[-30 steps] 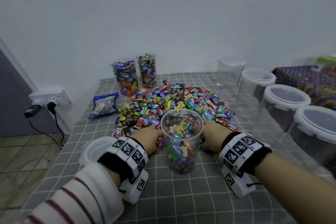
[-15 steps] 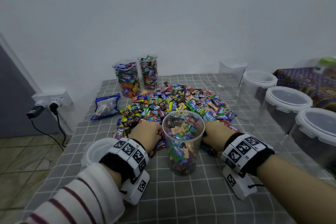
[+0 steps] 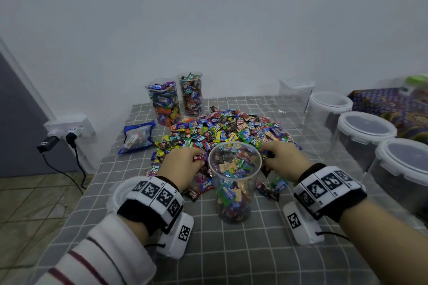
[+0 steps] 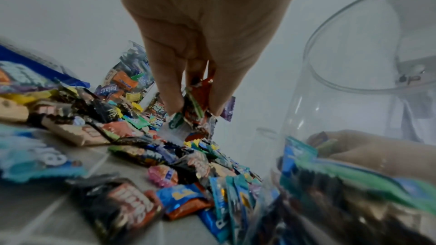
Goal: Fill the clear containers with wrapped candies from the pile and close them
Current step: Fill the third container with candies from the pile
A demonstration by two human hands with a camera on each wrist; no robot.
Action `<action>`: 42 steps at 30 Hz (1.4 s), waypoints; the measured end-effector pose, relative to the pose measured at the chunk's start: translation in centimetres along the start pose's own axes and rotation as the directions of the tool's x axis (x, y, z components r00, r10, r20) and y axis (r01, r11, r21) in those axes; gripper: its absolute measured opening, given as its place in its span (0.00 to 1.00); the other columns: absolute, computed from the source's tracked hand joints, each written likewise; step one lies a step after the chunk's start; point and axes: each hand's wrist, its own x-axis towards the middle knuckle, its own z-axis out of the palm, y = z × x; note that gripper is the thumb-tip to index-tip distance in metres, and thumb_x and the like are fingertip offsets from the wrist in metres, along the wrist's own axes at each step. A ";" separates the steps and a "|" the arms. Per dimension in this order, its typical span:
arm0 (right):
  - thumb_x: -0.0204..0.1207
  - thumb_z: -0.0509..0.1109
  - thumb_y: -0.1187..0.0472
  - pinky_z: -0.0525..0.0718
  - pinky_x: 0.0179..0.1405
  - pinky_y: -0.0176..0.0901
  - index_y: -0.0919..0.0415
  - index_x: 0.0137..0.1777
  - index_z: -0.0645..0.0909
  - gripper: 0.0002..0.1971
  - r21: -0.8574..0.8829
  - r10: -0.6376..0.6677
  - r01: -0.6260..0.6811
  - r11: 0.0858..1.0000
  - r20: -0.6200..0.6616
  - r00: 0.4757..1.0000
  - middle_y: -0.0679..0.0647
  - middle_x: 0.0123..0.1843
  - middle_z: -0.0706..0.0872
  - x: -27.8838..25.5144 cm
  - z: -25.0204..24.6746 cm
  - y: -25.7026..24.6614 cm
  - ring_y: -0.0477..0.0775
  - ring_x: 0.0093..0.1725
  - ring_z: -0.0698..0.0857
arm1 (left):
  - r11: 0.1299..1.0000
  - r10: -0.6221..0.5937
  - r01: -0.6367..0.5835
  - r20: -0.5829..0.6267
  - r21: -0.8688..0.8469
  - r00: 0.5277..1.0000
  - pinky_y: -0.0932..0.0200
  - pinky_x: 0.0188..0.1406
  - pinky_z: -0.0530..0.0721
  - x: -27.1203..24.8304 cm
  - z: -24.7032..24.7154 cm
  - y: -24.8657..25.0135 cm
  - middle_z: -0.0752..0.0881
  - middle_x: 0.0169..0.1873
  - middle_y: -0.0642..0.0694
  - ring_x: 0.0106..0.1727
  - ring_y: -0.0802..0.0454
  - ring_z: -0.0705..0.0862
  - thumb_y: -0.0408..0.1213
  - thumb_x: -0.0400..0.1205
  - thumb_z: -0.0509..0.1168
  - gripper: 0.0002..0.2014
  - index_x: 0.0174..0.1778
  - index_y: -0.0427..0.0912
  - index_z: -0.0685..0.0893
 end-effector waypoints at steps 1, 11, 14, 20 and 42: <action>0.76 0.67 0.66 0.77 0.51 0.44 0.59 0.60 0.82 0.13 0.019 -0.009 0.009 1.000 -0.024 1.000 0.57 0.55 0.84 0.0 -0.3 -0.1 0.58 0.56 0.80 | 1.000 0.001 -0.001 -0.014 -0.013 1.000 0.54 0.58 0.80 -0.1 -0.2 0.1 0.88 0.57 0.47 0.58 0.48 0.83 0.42 0.82 0.65 0.15 0.65 0.48 0.85; 0.72 0.69 0.70 0.72 0.39 0.39 0.58 0.46 0.84 0.08 0.266 -0.111 0.196 0.944 -0.304 0.946 0.50 0.34 0.84 -1.9 -6.3 -4.3 0.45 0.35 0.80 | 0.980 -0.027 -0.012 -0.189 -0.200 0.982 0.67 0.47 0.77 -1.0 -3.6 2.4 0.88 0.52 0.44 0.49 0.51 0.85 0.39 0.81 0.67 0.16 0.65 0.46 0.84; 0.71 0.70 0.71 0.79 0.42 0.50 0.66 0.46 0.84 0.06 0.257 -0.189 0.280 0.925 -0.326 0.926 0.58 0.39 0.86 -2.7 -7.0 -6.1 0.59 0.41 0.83 | 0.975 -0.006 -0.040 -0.207 -0.219 0.978 0.60 0.47 0.75 -1.1 -4.2 3.0 0.88 0.54 0.42 0.51 0.48 0.83 0.39 0.81 0.67 0.16 0.64 0.45 0.84; 0.72 0.68 0.70 0.75 0.51 0.42 0.60 0.56 0.85 0.13 0.155 -0.309 0.349 0.924 -0.234 0.922 0.51 0.49 0.81 -3.6 -5.1 -7.9 0.51 0.50 0.79 | 0.956 -0.002 -0.061 -0.217 -0.286 0.976 0.49 0.58 0.81 -1.1 -4.7 3.4 0.88 0.56 0.44 0.55 0.47 0.84 0.40 0.80 0.68 0.15 0.63 0.44 0.86; 0.60 0.74 0.41 0.73 0.64 0.31 0.49 0.68 0.72 0.35 0.469 -0.237 0.325 0.821 -0.237 0.942 0.42 0.64 0.76 -5.2 -1.5 -5.7 0.37 0.64 0.74 | 0.895 0.098 -0.216 -0.299 -0.390 0.949 0.81 0.36 0.72 -2.2 -6.4 5.4 0.86 0.38 0.62 0.35 0.72 0.80 0.38 0.79 0.70 0.10 0.55 0.49 0.89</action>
